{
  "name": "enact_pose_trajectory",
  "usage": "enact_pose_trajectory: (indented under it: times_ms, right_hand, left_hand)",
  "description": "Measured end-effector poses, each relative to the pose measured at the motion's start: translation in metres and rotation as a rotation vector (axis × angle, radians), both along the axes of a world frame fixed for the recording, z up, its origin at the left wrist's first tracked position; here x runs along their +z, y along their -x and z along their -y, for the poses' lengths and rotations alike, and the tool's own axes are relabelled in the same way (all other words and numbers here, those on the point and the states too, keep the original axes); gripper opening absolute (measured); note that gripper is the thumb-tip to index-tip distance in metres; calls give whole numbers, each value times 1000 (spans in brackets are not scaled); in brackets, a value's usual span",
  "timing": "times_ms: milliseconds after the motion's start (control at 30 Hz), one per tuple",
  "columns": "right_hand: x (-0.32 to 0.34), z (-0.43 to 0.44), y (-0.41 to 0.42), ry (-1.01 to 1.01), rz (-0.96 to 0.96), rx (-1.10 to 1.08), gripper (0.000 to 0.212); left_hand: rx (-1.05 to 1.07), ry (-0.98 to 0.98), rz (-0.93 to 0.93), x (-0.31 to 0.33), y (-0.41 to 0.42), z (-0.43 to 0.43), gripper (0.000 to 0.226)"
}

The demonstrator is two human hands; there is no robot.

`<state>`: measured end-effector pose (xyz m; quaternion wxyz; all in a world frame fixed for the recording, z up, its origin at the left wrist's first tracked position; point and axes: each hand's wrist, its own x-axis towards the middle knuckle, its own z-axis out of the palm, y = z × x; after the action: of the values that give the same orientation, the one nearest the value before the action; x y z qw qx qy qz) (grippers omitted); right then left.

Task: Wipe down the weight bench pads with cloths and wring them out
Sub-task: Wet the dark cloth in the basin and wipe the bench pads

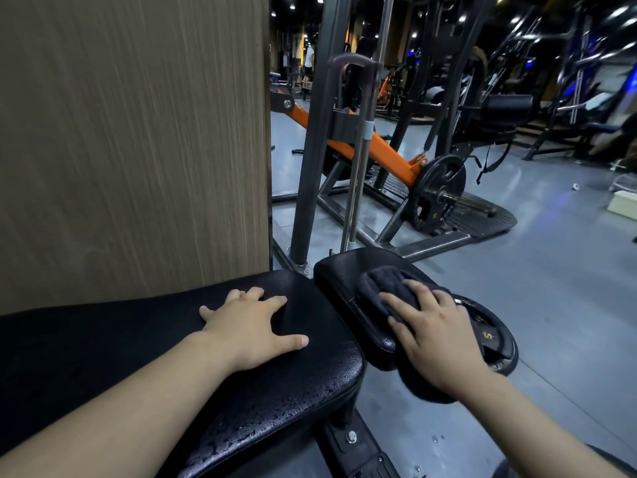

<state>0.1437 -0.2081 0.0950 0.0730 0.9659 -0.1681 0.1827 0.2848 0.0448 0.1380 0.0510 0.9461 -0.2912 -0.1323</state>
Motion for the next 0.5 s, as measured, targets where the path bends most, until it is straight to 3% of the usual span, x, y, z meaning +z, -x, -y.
enact_pose_trajectory:
  times_ms: [167, 367, 500]
  right_hand:
    - [6, -28, -18, 25, -88, 27, 47]
    - [24, -41, -61, 2, -231, 80, 78]
    - [25, -43, -97, 24, -262, 107, 57]
  left_hand:
    - [-1, -2, -9, 1, 1, 0, 92]
    - [-1, 5, -3, 1, -4, 2, 91]
    - [0, 15, -8, 3, -5, 3, 91]
